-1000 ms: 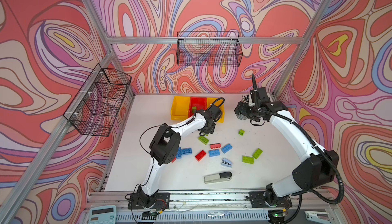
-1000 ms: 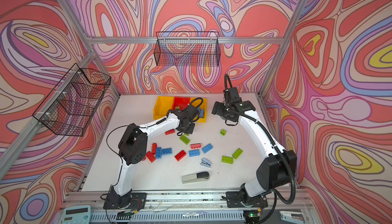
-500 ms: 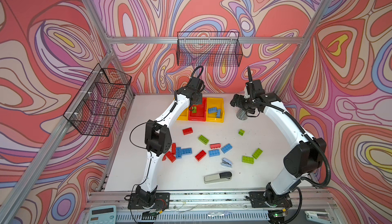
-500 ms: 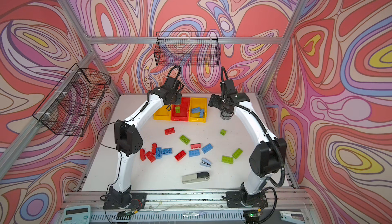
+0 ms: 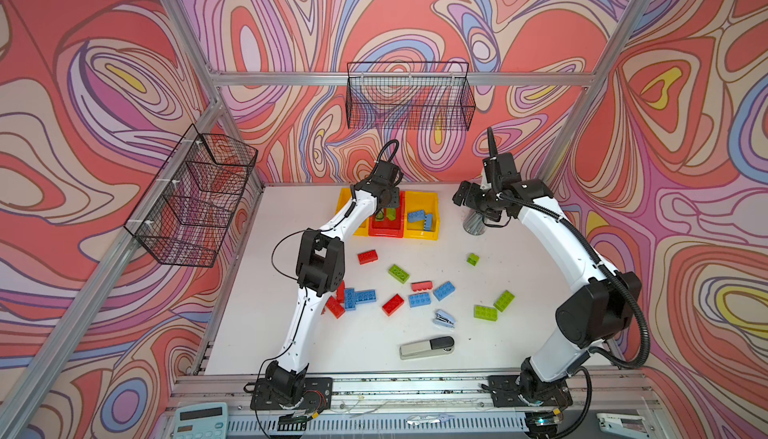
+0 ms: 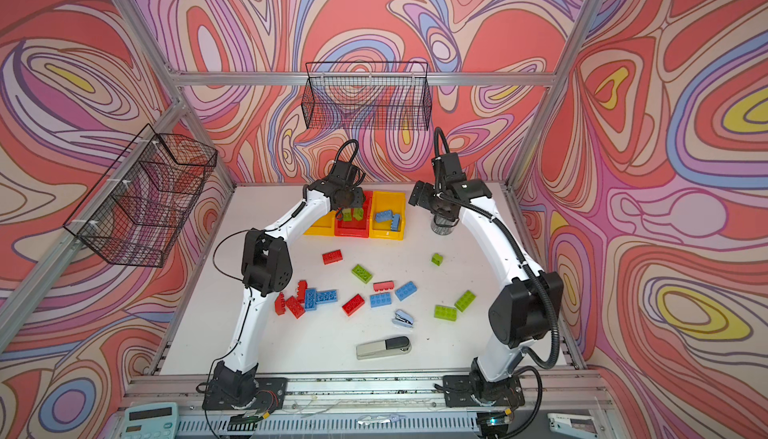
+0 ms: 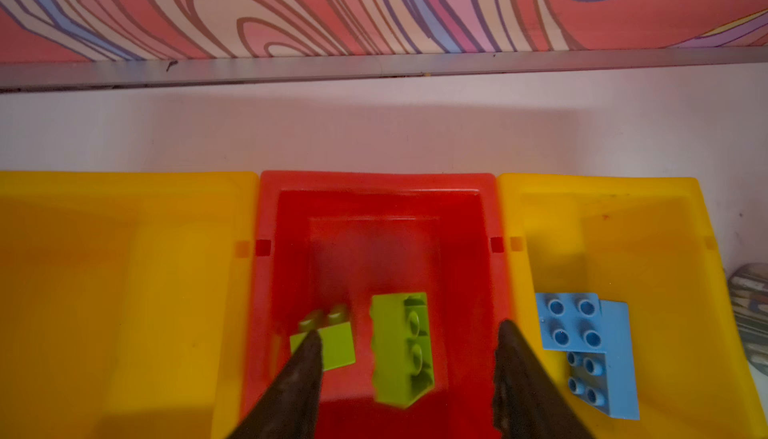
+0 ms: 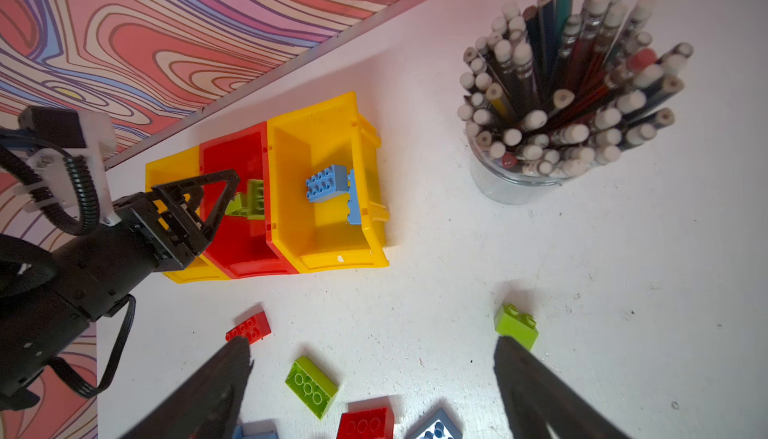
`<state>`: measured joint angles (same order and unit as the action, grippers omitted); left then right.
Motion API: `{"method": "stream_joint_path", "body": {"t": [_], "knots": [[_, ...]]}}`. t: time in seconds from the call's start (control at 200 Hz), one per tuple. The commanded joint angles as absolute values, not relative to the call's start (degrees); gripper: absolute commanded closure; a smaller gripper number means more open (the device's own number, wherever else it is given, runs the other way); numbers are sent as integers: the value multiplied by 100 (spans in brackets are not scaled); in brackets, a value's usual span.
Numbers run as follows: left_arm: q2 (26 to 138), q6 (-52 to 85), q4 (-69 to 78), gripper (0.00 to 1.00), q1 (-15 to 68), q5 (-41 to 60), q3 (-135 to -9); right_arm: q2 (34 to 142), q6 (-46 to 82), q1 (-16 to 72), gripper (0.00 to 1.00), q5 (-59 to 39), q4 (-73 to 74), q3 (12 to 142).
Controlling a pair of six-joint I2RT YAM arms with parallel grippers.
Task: Sort the legos into containers by color
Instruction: 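Carry the lime-green brick with the left gripper and release it into the red bin, then reach the left gripper to a third lime-green brick and grasp it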
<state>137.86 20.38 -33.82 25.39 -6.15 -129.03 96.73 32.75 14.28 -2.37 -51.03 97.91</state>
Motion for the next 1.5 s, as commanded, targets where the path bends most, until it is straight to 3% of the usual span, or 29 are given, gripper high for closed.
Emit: {"method": "stream_joint_path", "body": {"t": [0.0, 0.14, 0.391, 0.776, 0.996, 1.497], "knots": [[13848, 2141, -3178, 23, 2504, -475, -12991, 9308, 3412, 1404, 3, -89, -5221, 9633], [13347, 2360, -3032, 23, 2496, -427, -12358, 9065, 3441, 1405, 4, -102, -5256, 9471], [11632, 2937, -3066, 26, 2573, -347, -10039, 8628, 3361, 1404, 4, -328, -5218, 8803], [9950, 5161, -4330, 29, 3244, -366, -7759, 8436, 3253, 1432, 3, -709, -4787, 8074], [10174, 5755, -4324, 29, 3802, -267, -7738, 8221, 3164, 1429, 3, -742, -4755, 7839], [11273, 6439, -4083, 31, 4076, -161, -8190, 7563, 3041, 1428, 3, -654, -5162, 7717]]}}
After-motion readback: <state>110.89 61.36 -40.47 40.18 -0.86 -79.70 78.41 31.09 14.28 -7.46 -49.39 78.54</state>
